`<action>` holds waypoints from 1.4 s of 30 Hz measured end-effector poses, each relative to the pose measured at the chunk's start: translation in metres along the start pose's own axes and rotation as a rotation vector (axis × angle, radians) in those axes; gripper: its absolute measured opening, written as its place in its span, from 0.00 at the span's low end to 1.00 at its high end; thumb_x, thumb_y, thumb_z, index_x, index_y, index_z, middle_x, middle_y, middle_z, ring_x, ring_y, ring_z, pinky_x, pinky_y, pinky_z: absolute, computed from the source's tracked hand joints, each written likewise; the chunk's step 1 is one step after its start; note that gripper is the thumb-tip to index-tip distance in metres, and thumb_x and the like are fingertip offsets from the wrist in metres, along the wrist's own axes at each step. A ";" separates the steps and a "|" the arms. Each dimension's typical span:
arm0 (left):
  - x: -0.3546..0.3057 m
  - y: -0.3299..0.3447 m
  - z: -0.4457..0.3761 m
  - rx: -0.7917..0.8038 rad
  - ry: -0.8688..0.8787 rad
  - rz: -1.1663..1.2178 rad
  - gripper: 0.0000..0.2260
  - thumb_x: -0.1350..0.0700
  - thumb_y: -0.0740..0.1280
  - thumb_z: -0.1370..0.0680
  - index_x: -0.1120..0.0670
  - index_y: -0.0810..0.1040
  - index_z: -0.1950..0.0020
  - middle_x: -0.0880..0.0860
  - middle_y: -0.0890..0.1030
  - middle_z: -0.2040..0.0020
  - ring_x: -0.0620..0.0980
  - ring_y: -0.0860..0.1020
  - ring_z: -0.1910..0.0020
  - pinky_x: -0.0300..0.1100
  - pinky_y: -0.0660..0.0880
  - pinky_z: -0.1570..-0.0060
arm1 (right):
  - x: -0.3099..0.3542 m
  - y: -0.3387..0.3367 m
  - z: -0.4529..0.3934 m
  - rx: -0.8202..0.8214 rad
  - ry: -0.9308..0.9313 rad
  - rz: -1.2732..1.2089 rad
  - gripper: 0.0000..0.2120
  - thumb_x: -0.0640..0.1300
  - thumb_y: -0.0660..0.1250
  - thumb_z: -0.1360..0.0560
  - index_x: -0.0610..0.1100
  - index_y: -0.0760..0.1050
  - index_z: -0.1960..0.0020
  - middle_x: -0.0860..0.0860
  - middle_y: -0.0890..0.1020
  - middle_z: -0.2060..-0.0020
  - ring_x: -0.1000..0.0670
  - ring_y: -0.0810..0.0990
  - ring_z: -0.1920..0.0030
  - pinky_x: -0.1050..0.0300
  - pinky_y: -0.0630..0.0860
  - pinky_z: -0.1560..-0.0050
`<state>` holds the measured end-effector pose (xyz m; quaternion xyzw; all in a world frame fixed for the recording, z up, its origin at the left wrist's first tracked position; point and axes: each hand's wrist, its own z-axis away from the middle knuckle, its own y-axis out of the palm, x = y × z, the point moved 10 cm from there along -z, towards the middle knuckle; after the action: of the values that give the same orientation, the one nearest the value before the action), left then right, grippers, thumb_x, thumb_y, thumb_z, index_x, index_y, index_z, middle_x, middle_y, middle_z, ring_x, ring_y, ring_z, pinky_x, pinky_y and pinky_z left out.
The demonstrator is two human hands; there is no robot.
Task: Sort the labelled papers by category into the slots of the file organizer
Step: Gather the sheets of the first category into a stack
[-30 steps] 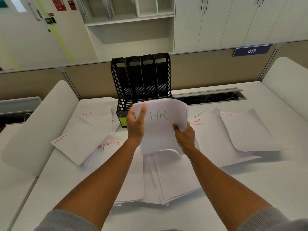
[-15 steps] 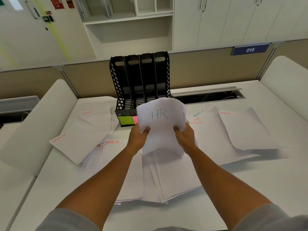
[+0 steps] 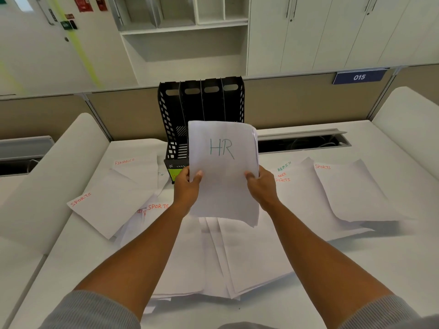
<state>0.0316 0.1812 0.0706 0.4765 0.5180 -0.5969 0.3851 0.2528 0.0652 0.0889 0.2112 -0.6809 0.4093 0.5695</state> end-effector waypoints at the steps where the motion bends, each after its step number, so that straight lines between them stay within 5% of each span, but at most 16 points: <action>1: -0.001 -0.005 -0.004 -0.019 -0.004 -0.002 0.14 0.50 0.65 0.20 0.53 0.74 0.37 0.51 0.79 0.44 0.51 0.77 0.47 0.43 0.75 0.48 | 0.004 0.002 -0.003 0.006 -0.002 -0.014 0.13 0.45 0.62 0.21 0.41 0.73 0.38 0.51 0.77 0.51 0.48 0.77 0.52 0.56 0.75 0.52; 6: 0.015 -0.030 -0.023 -0.087 -0.056 0.008 0.15 0.46 0.63 0.20 0.54 0.74 0.37 0.51 0.78 0.45 0.50 0.76 0.49 0.38 0.73 0.55 | 0.028 0.013 -0.021 -0.034 -0.011 -0.108 0.14 0.42 0.62 0.21 0.41 0.74 0.37 0.52 0.78 0.52 0.51 0.77 0.54 0.61 0.74 0.54; 11: 0.055 -0.056 -0.035 -0.174 -0.184 0.032 0.14 0.47 0.61 0.19 0.54 0.77 0.40 0.52 0.79 0.46 0.51 0.77 0.48 0.43 0.74 0.48 | 0.058 0.034 -0.042 -0.105 -0.039 -0.142 0.10 0.39 0.61 0.22 0.43 0.77 0.42 0.61 0.77 0.61 0.57 0.77 0.60 0.70 0.71 0.62; 16: 0.084 -0.070 -0.043 -0.188 -0.299 0.114 0.10 0.52 0.65 0.22 0.53 0.79 0.44 0.47 0.84 0.53 0.41 0.81 0.56 0.41 0.71 0.62 | 0.099 0.069 -0.061 -0.131 -0.133 -0.119 0.11 0.34 0.57 0.24 0.39 0.77 0.48 0.50 0.80 0.60 0.55 0.78 0.62 0.65 0.72 0.70; 23: 0.102 -0.064 -0.065 -0.109 -0.256 0.035 0.07 0.56 0.66 0.22 0.52 0.81 0.47 0.49 0.82 0.49 0.46 0.80 0.54 0.36 0.72 0.61 | 0.144 0.121 -0.086 -0.135 -0.261 -0.117 0.14 0.31 0.55 0.27 0.38 0.76 0.47 0.53 0.75 0.66 0.57 0.72 0.69 0.73 0.67 0.75; 29: 0.119 -0.050 -0.078 -0.023 -0.224 -0.117 0.07 0.56 0.64 0.22 0.49 0.81 0.47 0.46 0.82 0.52 0.43 0.79 0.52 0.34 0.71 0.58 | 0.163 0.151 -0.109 -0.225 -0.292 -0.084 0.14 0.29 0.56 0.29 0.35 0.74 0.47 0.41 0.79 0.58 0.46 0.78 0.59 0.68 0.72 0.69; 34: 0.128 -0.041 -0.088 0.017 -0.193 -0.264 0.05 0.54 0.64 0.21 0.44 0.78 0.51 0.43 0.80 0.55 0.42 0.78 0.54 0.33 0.71 0.58 | 0.156 0.181 -0.127 -0.229 -0.246 -0.130 0.16 0.28 0.56 0.29 0.36 0.72 0.43 0.41 0.78 0.52 0.44 0.77 0.50 0.48 0.81 0.55; 38: 0.130 -0.035 -0.098 0.030 -0.156 -0.284 0.05 0.55 0.63 0.21 0.47 0.78 0.51 0.45 0.81 0.54 0.46 0.79 0.52 0.41 0.77 0.49 | 0.147 0.203 -0.138 -0.216 -0.234 -0.159 0.20 0.28 0.57 0.28 0.36 0.71 0.38 0.40 0.77 0.47 0.43 0.76 0.45 0.48 0.80 0.48; 42: 0.130 -0.038 -0.106 0.021 -0.125 -0.318 0.06 0.54 0.62 0.21 0.45 0.78 0.52 0.44 0.82 0.54 0.45 0.79 0.53 0.41 0.77 0.51 | 0.136 0.224 -0.154 -0.213 -0.201 -0.171 0.22 0.28 0.58 0.25 0.37 0.68 0.32 0.41 0.76 0.41 0.46 0.74 0.40 0.50 0.77 0.41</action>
<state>-0.0190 0.2964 -0.0471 0.3544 0.5555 -0.6843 0.3123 0.1412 0.3412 0.1498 0.2465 -0.7534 0.2619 0.5505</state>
